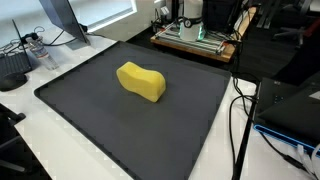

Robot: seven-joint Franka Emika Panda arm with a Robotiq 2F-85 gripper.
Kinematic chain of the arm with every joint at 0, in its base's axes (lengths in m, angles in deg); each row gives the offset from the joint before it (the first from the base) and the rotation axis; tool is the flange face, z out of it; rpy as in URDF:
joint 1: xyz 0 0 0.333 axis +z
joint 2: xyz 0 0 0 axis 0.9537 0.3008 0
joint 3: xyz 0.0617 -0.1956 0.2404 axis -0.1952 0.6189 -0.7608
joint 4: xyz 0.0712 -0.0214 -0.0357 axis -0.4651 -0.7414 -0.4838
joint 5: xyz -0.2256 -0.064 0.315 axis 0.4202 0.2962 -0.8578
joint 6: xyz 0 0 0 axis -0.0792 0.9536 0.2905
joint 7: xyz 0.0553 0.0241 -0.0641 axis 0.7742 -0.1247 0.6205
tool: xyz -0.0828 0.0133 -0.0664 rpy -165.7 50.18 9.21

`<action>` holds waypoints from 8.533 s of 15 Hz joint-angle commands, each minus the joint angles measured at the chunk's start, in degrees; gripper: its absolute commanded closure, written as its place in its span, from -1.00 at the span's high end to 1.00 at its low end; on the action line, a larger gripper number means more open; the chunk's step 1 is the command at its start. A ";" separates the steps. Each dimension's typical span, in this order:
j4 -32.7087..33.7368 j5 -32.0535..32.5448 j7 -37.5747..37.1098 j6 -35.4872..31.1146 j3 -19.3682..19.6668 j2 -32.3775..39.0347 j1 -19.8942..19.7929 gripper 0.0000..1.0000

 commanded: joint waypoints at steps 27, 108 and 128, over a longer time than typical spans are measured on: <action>-0.49 -20.13 15.94 -21.40 22.74 23.78 -4.01 1.00; 32.40 6.71 -18.65 1.78 1.45 42.58 16.79 1.00; 1.61 -3.47 -0.38 -9.65 5.05 15.97 1.51 1.00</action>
